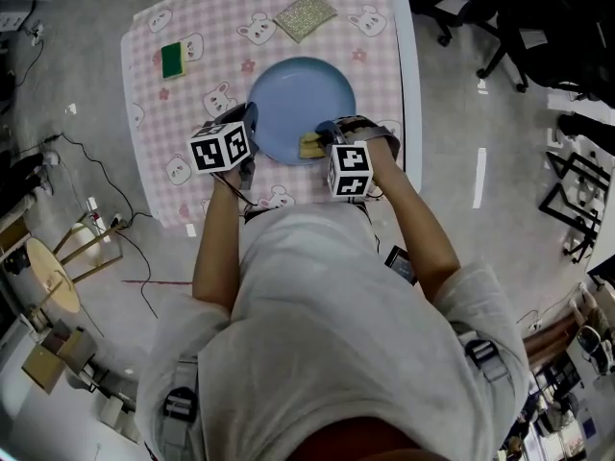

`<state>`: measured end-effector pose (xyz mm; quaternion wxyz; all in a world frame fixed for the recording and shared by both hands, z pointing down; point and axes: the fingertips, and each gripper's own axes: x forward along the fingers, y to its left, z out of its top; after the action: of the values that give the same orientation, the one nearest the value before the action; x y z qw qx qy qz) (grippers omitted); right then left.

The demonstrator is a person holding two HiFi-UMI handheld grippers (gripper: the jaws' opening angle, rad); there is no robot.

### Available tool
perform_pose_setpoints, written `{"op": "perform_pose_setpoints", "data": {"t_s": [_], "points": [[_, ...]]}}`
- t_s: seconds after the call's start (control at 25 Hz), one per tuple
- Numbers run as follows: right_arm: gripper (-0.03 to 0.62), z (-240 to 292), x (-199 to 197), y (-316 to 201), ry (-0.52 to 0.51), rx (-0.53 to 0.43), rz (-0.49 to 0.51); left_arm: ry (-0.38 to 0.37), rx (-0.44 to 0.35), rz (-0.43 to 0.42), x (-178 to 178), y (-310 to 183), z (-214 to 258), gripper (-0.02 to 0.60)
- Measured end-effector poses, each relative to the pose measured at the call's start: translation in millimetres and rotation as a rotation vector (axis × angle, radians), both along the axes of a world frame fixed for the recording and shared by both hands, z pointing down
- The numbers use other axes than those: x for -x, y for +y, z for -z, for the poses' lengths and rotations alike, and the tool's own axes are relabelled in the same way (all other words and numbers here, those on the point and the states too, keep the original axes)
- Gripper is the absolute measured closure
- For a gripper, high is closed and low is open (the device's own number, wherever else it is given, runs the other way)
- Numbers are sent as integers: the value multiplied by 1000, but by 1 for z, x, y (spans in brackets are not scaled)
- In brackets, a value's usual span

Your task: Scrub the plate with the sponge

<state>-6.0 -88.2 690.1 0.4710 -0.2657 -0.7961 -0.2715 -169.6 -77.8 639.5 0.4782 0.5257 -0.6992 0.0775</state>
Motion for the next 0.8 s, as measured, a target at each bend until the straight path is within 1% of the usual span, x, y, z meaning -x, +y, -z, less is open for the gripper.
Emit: {"op": "perform_pose_setpoints", "data": {"t_s": [0.12, 0.24, 0.4, 0.56, 0.8], "points": [[546, -1, 1, -29, -1, -32, -117, 10, -8, 15, -1, -1, -1, 551], [546, -1, 4, -51, 4, -41, -204, -11, -7, 2, -1, -5, 2, 551], [545, 2, 11, -73, -3, -62, -275, -26, -8, -13, -2, -6, 7, 551], [546, 6, 27, -105, -72, -104, -372, -24, -6, -7, -3, -6, 8, 551], [546, 18, 55, -126, -143, -116, -421, -33, -6, -12, -2, -6, 14, 551]]}}
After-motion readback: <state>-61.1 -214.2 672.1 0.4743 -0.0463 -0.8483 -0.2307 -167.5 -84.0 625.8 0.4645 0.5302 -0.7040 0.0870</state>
